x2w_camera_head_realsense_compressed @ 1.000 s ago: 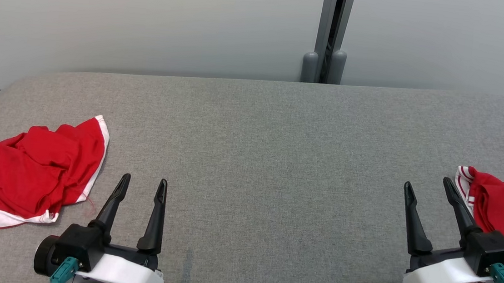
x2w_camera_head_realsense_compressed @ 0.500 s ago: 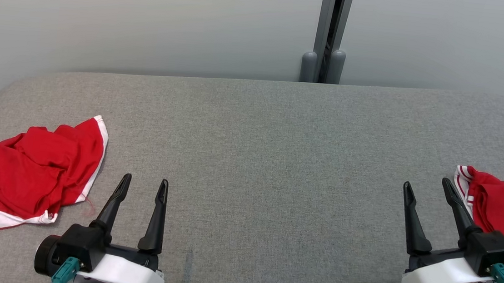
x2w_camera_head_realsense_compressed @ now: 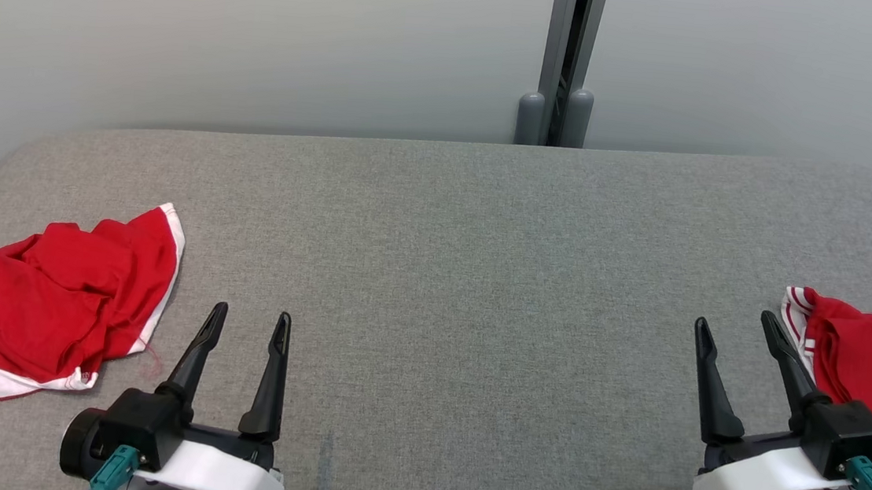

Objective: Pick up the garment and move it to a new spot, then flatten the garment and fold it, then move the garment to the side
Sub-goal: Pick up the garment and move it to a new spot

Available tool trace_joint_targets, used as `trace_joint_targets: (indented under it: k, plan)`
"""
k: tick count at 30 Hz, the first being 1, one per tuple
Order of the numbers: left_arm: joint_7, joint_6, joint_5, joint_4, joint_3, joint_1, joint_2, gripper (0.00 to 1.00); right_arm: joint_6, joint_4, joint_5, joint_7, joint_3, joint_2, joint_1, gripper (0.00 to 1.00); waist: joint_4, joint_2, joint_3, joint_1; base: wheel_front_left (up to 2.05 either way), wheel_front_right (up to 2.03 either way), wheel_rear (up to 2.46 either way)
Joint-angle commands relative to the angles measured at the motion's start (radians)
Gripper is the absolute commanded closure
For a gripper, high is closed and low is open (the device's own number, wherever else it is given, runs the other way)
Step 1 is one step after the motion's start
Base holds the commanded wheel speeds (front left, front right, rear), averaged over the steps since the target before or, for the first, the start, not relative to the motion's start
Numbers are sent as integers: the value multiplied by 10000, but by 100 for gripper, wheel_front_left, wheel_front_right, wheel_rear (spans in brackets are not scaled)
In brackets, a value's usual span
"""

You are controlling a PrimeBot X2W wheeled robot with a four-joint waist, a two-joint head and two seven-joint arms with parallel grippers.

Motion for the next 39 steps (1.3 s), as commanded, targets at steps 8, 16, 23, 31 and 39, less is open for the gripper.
trace_joint_targets:
  k: [8, 16, 23, 31, 39]
  plan:
    - [-3, -39, 25, 41, -137, -166, 38, 0, -3, 44, -21, -9, -3, -18, 126, 0, 351, 0, 92, 0, 0, 0, 0]
    - [-3, -27, 65, 65, -116, -296, 38, 0, -3, -34, 48, -9, 193, -19, 30, 0, 1399, 0, 374, 0, 0, 0, 0]
    - [-5, -73, 198, 168, 134, -82, 36, 0, -3, 112, 251, -9, 526, -27, 204, 0, 2584, 0, 69, 0, 0, 0, 0]
    - [-3, -167, 421, 211, 256, 161, 38, 0, -3, 218, 431, -9, 1073, -22, 367, 0, 3919, 0, -357, 0, 0, 0, 0]
    - [-4, -233, 600, 214, 462, 372, 36, 0, -3, 314, 481, -9, 1417, -25, 379, 0, 4706, 0, -553, 0, 0, 0, 0]
